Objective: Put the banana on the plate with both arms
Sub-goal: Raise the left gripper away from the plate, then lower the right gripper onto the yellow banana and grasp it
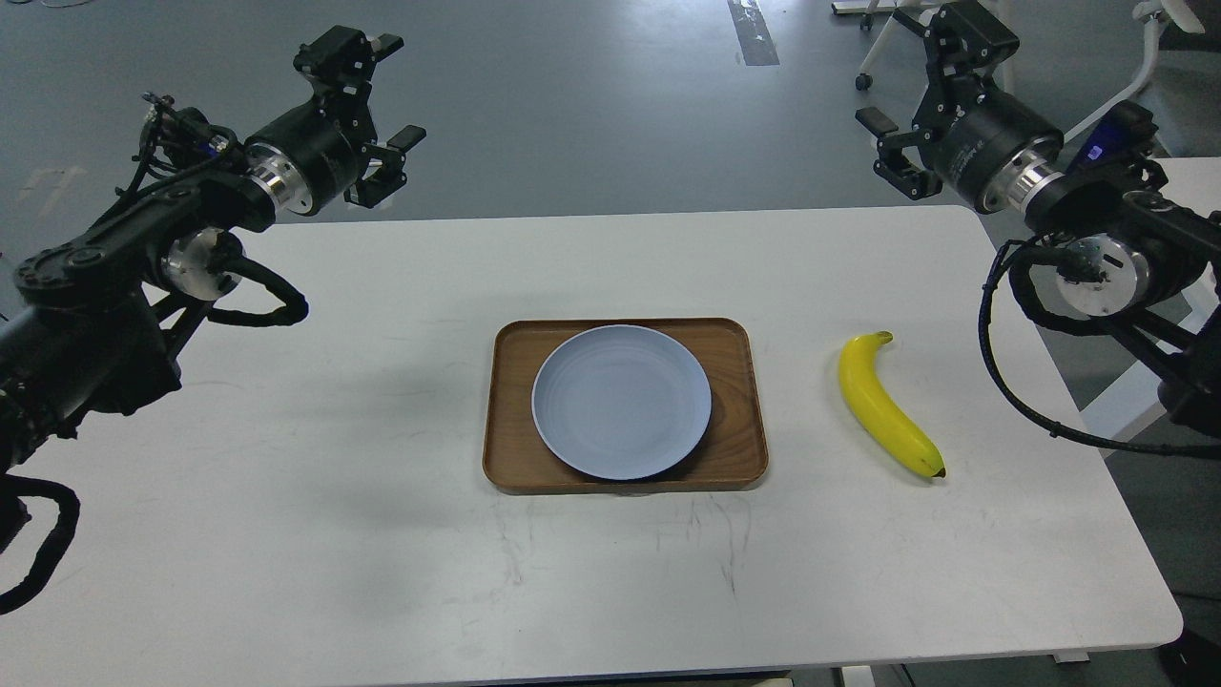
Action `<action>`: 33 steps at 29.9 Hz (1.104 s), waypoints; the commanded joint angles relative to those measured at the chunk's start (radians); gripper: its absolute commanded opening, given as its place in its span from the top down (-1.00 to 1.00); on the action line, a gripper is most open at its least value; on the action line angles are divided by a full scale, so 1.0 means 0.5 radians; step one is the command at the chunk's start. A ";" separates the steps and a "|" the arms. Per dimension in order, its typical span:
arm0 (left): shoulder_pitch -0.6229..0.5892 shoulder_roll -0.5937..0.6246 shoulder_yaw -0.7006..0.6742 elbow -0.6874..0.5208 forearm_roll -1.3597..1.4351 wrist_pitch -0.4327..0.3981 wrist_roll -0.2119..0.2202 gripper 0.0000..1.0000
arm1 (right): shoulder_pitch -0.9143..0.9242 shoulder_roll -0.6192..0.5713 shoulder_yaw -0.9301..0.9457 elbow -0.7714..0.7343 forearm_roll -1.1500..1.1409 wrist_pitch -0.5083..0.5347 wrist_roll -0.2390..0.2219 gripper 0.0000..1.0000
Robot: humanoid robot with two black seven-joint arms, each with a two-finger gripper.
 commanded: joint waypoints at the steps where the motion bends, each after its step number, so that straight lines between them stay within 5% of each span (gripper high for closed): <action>1: 0.111 0.098 -0.194 -0.341 -0.023 -0.083 0.198 -0.95 | 0.007 0.017 0.000 0.005 -0.091 -0.001 0.000 -0.98; 6: 0.250 0.172 -0.238 -0.713 -0.115 0.118 0.284 -0.95 | 0.007 -0.004 -0.009 0.014 -0.393 -0.035 0.009 -0.93; 17: 0.296 0.282 -0.281 -0.692 -0.118 0.153 0.269 -0.95 | 0.010 -0.249 -0.411 0.036 -1.961 -0.301 0.064 -0.93; 33: 0.342 0.221 -0.281 -0.624 -0.115 0.242 0.180 -0.95 | -0.229 -0.268 -0.773 0.020 -2.192 -0.719 0.083 -0.92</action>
